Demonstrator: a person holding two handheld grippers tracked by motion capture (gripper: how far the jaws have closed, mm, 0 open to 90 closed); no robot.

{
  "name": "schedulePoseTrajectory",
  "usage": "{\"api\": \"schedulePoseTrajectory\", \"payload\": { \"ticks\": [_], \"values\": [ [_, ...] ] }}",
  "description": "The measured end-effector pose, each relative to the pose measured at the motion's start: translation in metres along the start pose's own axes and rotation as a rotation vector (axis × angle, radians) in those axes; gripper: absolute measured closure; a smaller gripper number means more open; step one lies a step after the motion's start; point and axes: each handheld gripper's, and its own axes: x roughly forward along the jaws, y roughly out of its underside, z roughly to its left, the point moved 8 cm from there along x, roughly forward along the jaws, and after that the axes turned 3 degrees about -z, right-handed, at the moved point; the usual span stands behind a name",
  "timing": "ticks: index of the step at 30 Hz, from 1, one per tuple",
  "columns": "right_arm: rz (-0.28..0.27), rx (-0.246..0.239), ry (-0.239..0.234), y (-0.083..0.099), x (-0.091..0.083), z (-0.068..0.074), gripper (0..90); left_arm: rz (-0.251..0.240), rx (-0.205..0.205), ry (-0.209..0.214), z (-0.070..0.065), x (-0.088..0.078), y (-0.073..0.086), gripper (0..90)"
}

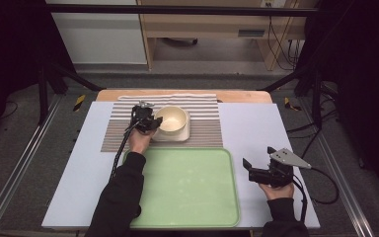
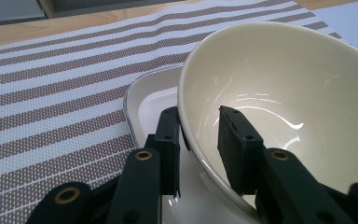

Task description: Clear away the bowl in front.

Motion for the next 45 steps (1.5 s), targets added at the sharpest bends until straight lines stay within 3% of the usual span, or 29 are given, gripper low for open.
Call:
{"api": "schedulePoseTrajectory", "payload": {
  "ticks": [7, 21, 31, 45],
  "values": [
    [0.003, -0.005, 0.001, 0.001, 0.001, 0.000, 3.4, 0.001, -0.018, -0.006, 0.001, 0.000, 0.000, 76.3],
    [0.004, -0.003, -0.001, 0.001, 0.001, 0.000, 3.4, 0.018, -0.037, -0.011, 0.001, -0.002, -0.001, 80.0],
    [0.003, -0.005, 0.002, 0.001, 0.001, 0.000, 3.4, 0.003, -0.038, -0.017, -0.002, -0.003, -0.002, 82.3],
    [0.002, -0.006, 0.003, 0.001, 0.001, 0.000, 3.4, -0.045, 0.023, -0.045, -0.011, -0.011, -0.008, 82.3]
  ]
}}
